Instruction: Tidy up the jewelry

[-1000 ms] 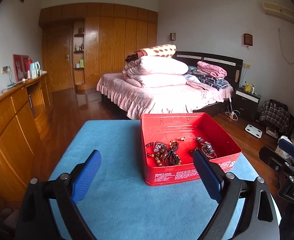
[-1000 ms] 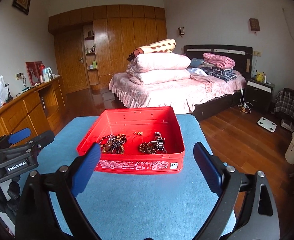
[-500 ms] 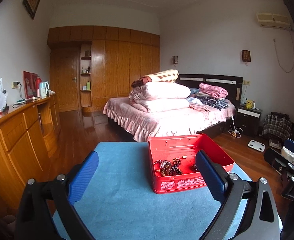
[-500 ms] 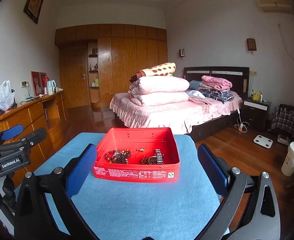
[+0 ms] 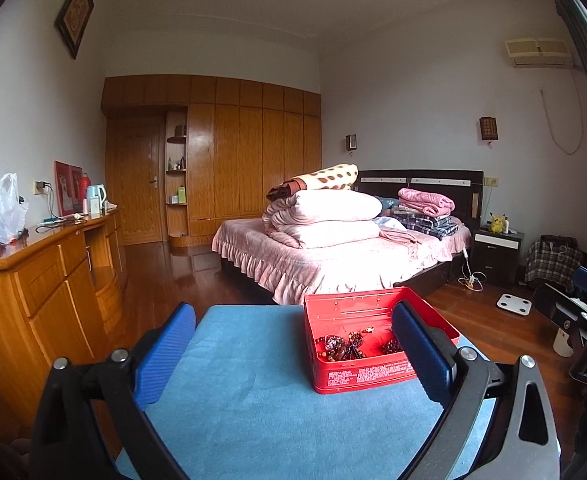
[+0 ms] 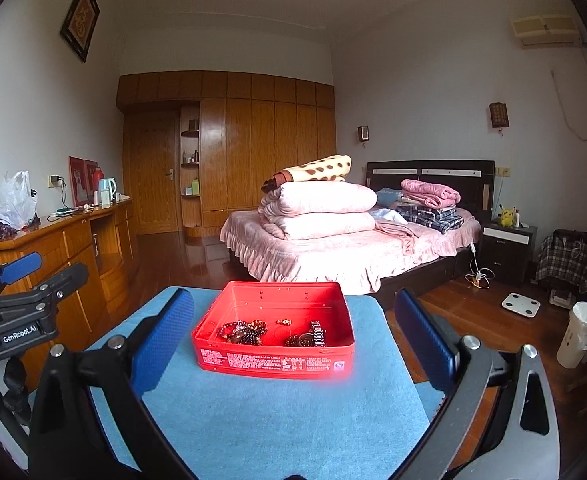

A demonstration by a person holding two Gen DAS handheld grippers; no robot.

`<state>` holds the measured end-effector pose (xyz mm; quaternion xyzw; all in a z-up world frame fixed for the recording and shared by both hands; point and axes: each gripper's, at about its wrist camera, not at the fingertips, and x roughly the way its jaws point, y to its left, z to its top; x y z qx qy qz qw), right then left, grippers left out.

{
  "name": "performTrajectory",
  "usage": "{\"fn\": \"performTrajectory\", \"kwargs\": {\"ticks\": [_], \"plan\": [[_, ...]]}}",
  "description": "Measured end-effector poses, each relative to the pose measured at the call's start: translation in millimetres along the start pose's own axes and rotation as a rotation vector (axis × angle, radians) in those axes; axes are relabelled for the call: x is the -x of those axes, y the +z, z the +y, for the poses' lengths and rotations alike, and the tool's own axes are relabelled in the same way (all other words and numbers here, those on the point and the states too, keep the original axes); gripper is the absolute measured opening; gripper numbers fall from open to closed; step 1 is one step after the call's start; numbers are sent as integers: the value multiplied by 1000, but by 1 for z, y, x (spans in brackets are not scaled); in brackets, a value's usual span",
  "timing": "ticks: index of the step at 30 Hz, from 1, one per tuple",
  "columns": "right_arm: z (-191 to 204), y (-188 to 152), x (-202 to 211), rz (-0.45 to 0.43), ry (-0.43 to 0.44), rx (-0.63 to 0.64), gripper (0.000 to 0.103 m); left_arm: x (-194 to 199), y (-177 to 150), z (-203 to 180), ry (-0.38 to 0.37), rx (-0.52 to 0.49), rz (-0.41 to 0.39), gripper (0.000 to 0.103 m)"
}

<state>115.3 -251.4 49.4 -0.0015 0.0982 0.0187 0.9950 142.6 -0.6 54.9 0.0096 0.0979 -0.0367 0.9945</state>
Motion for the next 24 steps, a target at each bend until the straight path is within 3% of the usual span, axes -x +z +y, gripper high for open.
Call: {"fn": "performTrajectory", "kwargs": {"ticks": [24], "plan": [[-3,7,18,-39,13,0,98,27,-3,-5,5,-23,-71,97]]}}
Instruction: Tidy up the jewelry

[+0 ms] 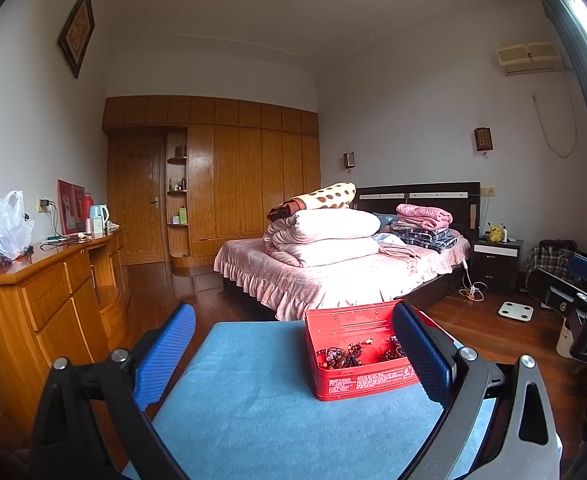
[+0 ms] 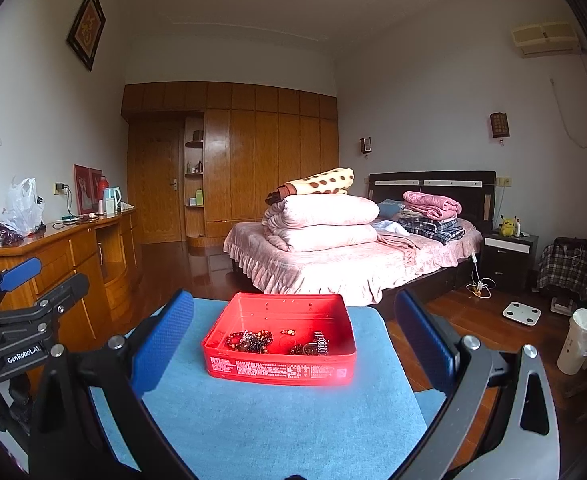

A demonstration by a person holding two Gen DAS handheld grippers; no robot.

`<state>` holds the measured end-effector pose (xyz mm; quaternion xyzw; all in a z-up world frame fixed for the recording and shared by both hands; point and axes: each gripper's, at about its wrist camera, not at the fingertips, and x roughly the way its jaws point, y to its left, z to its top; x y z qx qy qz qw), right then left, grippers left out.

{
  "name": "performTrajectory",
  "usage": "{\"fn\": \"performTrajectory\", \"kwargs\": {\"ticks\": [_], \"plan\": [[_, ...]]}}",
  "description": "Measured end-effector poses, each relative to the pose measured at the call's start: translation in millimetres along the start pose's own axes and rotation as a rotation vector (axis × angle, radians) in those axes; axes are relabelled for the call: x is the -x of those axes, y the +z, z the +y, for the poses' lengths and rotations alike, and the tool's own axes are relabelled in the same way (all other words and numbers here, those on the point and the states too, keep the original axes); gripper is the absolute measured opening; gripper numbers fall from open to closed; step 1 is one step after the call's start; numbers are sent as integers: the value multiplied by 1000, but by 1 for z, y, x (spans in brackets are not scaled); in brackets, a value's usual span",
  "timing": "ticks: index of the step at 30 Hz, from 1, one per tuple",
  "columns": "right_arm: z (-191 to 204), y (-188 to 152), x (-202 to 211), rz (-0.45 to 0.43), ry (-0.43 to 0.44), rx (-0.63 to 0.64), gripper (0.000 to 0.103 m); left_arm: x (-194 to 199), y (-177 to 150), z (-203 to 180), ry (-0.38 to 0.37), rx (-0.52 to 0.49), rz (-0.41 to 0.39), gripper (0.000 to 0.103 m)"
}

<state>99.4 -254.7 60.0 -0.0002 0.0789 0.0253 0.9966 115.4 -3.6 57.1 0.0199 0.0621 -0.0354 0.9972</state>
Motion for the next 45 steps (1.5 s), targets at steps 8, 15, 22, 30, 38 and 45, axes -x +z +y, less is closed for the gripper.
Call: {"fn": "performTrajectory", "kwargs": {"ticks": [8,15,22,30,38,45], "plan": [[0,0,0,-1,-3,0,98,1,0,-2,-2,-1,-2,97],[2,1,2,-10,-3,4,98,4,1,-3,-4,-1,-5,97],[2,3,3,-13,-3,6,98,6,4,-4,-6,3,-5,97],[1,3,3,-15,-3,6,98,7,5,-5,-3,3,-3,97],[1,3,3,-13,-5,7,98,5,7,-7,-6,2,4,97],[-3,6,4,-10,-7,8,98,4,7,-5,-1,18,6,97]]}}
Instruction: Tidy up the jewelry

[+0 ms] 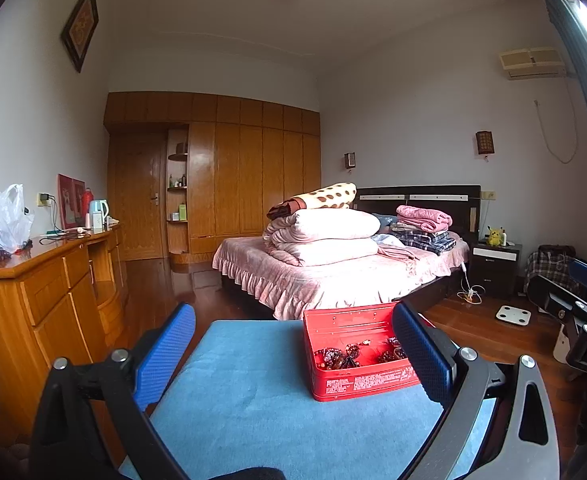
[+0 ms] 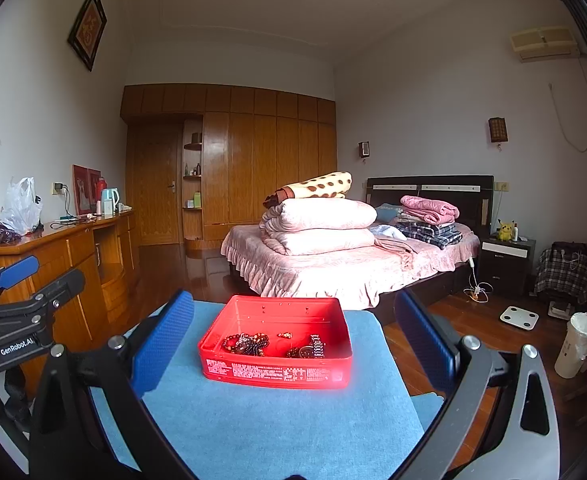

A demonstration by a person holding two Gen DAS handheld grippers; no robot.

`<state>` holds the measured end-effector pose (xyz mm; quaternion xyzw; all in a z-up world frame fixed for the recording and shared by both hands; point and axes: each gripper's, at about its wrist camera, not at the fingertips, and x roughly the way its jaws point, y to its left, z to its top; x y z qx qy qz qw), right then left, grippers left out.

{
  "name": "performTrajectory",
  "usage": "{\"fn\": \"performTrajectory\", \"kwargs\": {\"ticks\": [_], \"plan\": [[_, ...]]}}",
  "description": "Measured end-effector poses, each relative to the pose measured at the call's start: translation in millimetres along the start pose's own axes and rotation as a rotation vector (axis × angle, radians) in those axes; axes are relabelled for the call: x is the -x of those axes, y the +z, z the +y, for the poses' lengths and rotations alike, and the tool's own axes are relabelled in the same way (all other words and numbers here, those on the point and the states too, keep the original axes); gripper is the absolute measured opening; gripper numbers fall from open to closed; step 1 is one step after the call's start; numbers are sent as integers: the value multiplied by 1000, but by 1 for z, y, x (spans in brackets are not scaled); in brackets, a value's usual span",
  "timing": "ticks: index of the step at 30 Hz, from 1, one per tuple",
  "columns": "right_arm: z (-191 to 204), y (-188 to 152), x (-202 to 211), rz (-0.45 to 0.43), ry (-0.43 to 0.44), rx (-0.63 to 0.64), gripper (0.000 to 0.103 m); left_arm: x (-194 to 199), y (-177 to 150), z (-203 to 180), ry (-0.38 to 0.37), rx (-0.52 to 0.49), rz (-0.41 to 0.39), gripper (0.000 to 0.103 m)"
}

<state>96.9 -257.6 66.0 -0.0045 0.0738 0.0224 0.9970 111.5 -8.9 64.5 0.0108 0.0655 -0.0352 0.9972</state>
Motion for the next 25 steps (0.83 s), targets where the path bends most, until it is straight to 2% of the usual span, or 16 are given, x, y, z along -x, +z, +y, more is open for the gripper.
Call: {"fn": "performTrajectory", "kwargs": {"ticks": [25], "plan": [[-5,-4,-2,5,-8,0,98,-5,-2,2,-7,-2,16,97]]}}
